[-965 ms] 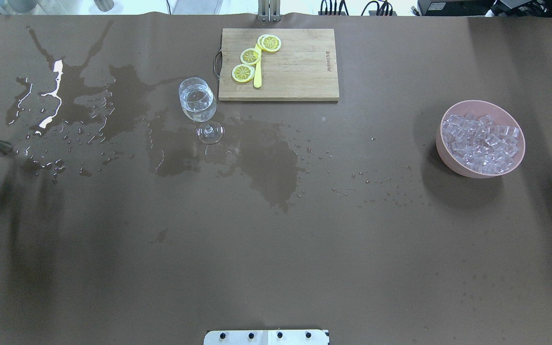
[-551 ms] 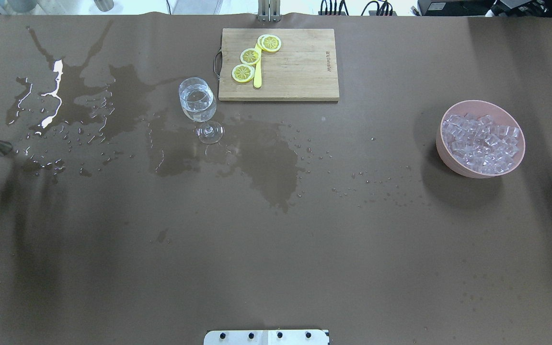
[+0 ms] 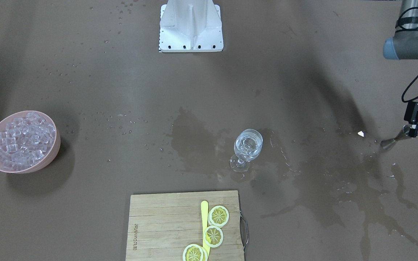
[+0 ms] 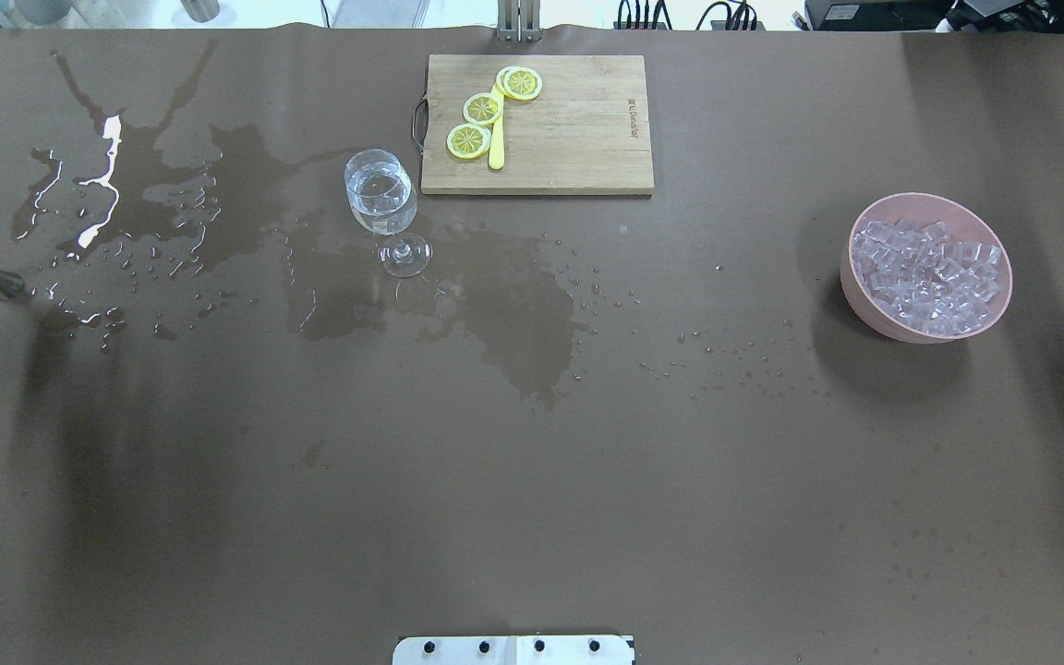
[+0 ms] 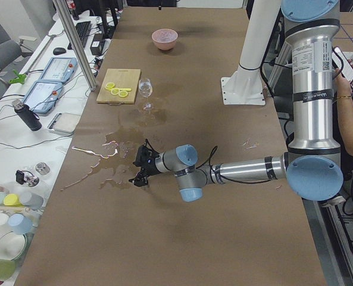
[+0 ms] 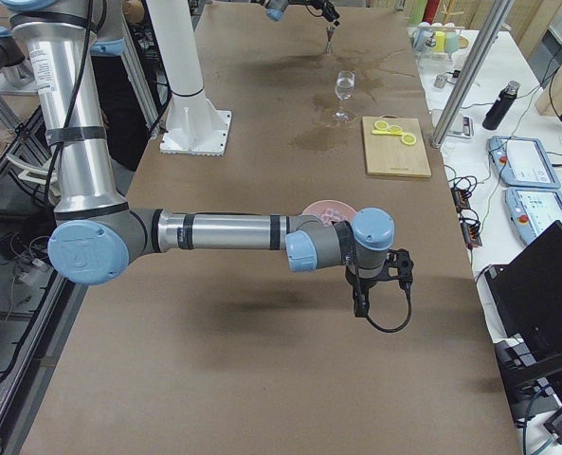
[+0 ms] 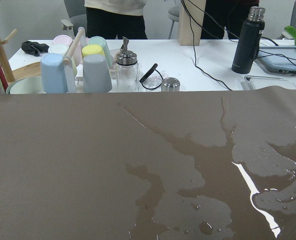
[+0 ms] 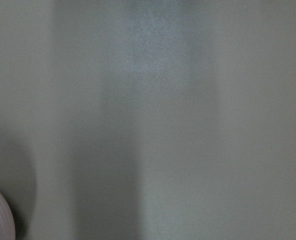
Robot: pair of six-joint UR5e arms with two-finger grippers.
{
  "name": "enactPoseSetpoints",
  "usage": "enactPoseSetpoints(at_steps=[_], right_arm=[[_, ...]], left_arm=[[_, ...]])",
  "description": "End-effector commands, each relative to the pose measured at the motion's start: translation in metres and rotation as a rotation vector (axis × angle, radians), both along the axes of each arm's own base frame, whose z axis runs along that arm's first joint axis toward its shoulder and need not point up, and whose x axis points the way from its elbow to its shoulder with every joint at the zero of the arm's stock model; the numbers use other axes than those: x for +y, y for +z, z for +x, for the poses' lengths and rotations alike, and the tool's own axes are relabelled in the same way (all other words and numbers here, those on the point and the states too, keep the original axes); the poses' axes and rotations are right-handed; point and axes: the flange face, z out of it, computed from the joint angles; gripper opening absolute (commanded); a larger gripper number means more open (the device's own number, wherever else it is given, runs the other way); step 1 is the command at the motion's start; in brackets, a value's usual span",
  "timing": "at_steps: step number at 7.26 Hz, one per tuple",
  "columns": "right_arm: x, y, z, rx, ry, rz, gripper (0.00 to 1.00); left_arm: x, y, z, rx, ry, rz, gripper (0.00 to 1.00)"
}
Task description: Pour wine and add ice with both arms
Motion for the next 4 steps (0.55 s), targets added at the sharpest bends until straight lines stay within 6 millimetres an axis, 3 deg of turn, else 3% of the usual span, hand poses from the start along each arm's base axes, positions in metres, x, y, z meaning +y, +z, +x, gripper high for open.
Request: enactPoseSetpoints(at_steps=[1,2,4], right_arm=[[0.000,-0.001,0.001,0.000,0.001,0.003,1.00],[-0.001,-0.002,0.000,0.000,0.000,0.004,1.00],[0.000,-0.006,0.001,-0.002,0.001,0.012,1.00]], left_arm=[[-0.010,-0.002,-0.013,0.004,0.030,-0.079,0.93],[-0.024,-0.007,-0.035,0.034,0.040,-0.122,0.94],[-0.046,-0.017,-0.050,0.035,0.033,-0.183,0.94]])
